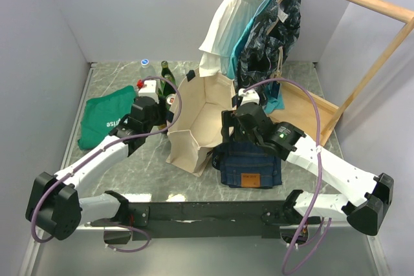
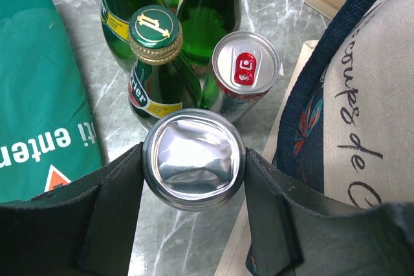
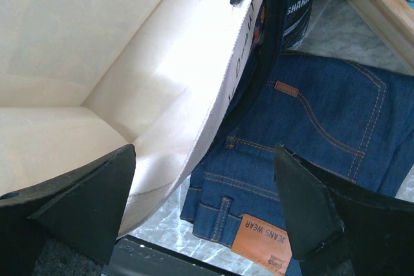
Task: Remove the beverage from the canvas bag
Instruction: Place the drink at the center of the board.
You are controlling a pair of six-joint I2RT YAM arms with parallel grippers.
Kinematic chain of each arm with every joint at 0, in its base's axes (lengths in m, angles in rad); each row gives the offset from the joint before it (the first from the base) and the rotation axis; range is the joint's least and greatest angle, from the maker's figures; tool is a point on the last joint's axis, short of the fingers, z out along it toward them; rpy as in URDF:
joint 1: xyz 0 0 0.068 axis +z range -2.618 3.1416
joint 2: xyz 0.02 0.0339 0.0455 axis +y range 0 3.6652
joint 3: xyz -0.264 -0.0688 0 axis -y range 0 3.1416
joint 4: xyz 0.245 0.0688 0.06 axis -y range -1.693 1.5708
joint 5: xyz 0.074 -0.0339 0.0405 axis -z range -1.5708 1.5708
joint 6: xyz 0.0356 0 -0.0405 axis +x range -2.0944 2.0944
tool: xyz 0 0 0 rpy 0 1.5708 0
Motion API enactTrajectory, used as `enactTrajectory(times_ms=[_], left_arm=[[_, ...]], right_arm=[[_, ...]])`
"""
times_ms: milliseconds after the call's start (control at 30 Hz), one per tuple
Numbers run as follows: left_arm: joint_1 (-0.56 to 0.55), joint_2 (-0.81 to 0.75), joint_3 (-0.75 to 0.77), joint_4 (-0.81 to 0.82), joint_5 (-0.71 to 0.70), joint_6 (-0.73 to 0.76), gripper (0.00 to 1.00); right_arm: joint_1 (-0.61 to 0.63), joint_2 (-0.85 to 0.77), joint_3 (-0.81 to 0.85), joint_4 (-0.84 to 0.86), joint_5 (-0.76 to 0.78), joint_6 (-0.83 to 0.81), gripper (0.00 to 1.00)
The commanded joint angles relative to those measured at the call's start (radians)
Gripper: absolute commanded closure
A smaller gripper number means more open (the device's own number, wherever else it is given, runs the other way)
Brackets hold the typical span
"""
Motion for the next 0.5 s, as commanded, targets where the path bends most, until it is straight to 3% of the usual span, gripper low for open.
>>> enactTrajectory(times_ms=[0,400,467], left_arm=[[-0.008,-0.009,0.013,0.141,-0.035,0.005,0.99],[-0.021,0.014,-0.035,0.225,-0.087,0.016,0.99],[-0.024,0.014,-0.049,0.237,-0.092,0.019,0.95]], right_arm=[[-0.005,0.004,0.042,0.001,0.014,-0.006,0.07],[-0.005,0.008,0.036,0.018,0.008,-0.012,0.07],[-0.005,0.010,0.038,0.015,0.008,-0.010,0.07]])
